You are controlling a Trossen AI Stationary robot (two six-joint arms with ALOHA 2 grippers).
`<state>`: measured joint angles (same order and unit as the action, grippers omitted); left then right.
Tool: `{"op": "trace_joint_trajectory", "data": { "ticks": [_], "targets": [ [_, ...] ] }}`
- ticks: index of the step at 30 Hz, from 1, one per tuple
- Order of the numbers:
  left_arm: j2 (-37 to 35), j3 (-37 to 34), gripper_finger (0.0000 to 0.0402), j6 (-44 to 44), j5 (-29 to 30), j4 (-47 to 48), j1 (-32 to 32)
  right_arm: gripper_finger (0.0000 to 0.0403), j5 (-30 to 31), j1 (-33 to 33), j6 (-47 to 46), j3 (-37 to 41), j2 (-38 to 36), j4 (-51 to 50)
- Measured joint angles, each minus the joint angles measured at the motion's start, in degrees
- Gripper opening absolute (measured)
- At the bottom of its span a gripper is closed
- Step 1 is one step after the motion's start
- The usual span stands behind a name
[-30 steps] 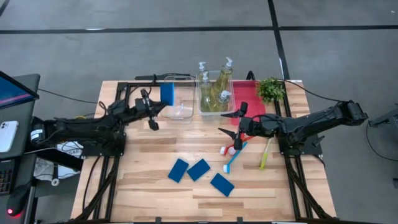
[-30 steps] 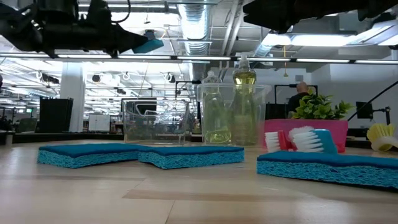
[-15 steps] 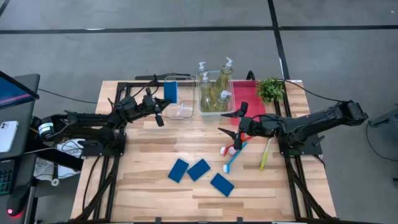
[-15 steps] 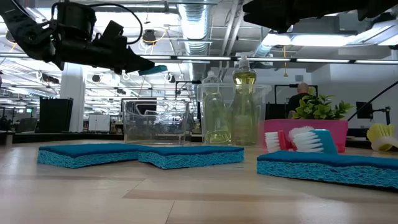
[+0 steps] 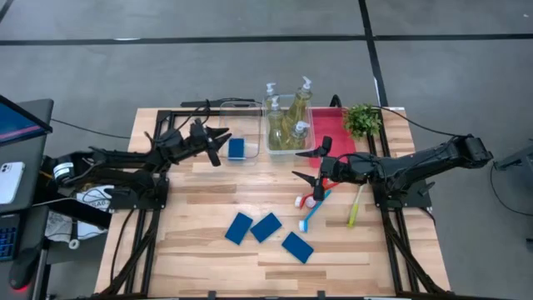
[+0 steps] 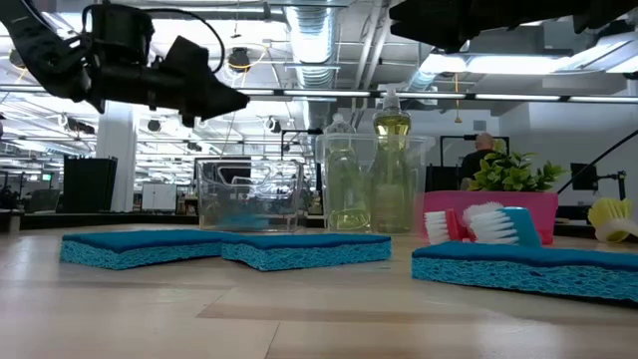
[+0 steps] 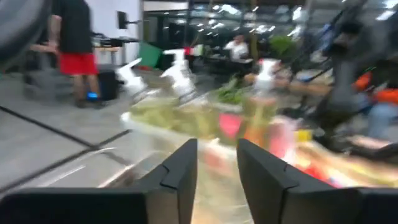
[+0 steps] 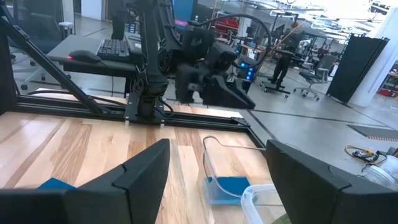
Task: Pick & Place Kitchen Sink Supplies
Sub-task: Put the blue sponge into the left transparent bin
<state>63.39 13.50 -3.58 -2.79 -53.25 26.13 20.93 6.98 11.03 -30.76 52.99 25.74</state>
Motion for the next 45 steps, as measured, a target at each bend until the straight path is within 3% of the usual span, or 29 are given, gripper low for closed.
{"op": "trace_joint_trajectory", "data": {
  "ticks": [4,10,13,20,29,36,45],
  "targets": [
    [-1.70,0.00,0.0134,-5.44,-10.36,0.00,-1.17,0.0260,0.00,-0.02,0.01,0.00,0.00,0.02],
    [-1.85,-0.85,0.0131,-4.75,-25.45,0.94,-6.90,0.0260,0.00,-0.02,-0.01,0.00,0.00,-0.01],
    [-1.87,-2.06,0.0122,-1.76,-28.16,0.95,-10.51,0.0260,0.00,0.00,-0.01,0.00,0.00,-0.01],
    [-1.86,-4.92,0.0110,2.14,-28.29,0.94,-17.33,0.0260,0.00,-0.01,-0.12,0.00,0.00,-0.01],
    [-1.85,-5.07,0.0139,5.78,-22.37,1.40,-28.68,0.0260,-0.04,0.00,-3.35,0.00,0.00,-0.01],
    [-1.85,-5.05,0.0179,11.92,-6.65,4.77,-38.67,0.0260,-0.04,0.00,-7.06,0.00,0.00,-0.01],
    [-0.98,-1.52,0.0200,6.32,10.70,20.14,-48.07,0.0260,-0.04,1.07,-10.60,0.00,0.00,-0.01]
  ]
}}
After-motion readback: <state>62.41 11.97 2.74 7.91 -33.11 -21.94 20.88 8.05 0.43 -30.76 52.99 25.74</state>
